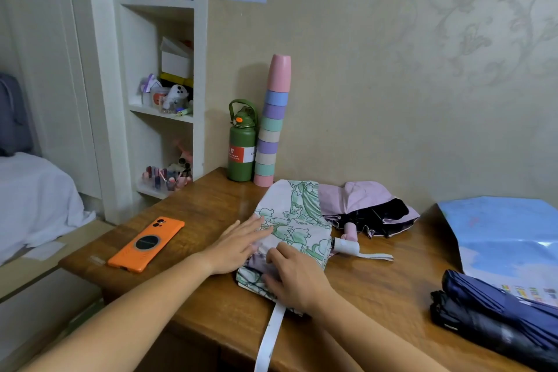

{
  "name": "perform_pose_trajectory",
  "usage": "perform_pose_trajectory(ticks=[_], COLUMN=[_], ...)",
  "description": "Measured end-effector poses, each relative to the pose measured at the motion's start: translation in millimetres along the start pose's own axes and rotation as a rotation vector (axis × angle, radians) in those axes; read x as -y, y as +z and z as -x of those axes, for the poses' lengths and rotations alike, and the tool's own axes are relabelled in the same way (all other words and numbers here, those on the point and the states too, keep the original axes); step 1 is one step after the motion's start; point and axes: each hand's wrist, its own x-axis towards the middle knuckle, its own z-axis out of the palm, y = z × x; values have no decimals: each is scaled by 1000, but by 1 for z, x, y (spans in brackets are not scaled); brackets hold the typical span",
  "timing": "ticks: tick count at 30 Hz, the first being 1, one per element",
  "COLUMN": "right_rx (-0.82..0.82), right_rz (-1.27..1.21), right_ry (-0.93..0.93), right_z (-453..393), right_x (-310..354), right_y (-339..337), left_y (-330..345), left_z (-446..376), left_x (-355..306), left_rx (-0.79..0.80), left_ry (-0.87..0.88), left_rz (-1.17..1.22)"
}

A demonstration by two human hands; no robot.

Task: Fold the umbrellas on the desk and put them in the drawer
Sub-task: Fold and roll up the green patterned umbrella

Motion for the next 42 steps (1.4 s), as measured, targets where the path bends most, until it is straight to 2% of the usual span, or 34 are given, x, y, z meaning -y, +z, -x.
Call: perform_pose_trajectory(ticks=[3,5,8,11,13,15,17,19,22,25,28,31,37,40,42], right_rx=[5,47,-8,-123,-168,-213,-233,-253,-267,-260,-274,-243,-185,-146,-114], right_rz=[62,64,69,46,38,37,38,43,58,75,88,123,111,113,123], right_ry=[39,85,78,33,1,-7,-5,2,-1,1,3,2,17,7,19], right_z=[-13,-19,-22,-20,-17,-17,-17,-18,-16,-12,-11,-7,-3,-3,-1], right_x=[9,12,10,7,8,9,11,12,15,17,15,13,10,12,11], right_y=[10,12,14,11,9,8,8,7,7,7,7,3,0,-3,-3], left_y=[-3,-3,-3,-15,-24,-31,-34,-36,-38,-42,-46,-50,-57,-61,-60], left_z=[2,4,6,8,10,9,7,4,2,7,12,12,18,20,20], left_x=[2,1,3,-3,-10,-16,-21,-24,-30,-33,-32,-30,-34,-43,-42], left_rx=[-39,-145,-304,-228,-251,-286,-258,-221,-188,-25,146,170,326,330,276], left_ry=[-22,-65,-129,-218,-295,-417,-575,-705,-761,-796,-800,-821,-756,-768,-765], left_rz=[28,45,24,215,335,350,311,368,659,793,644,509,637,423,249])
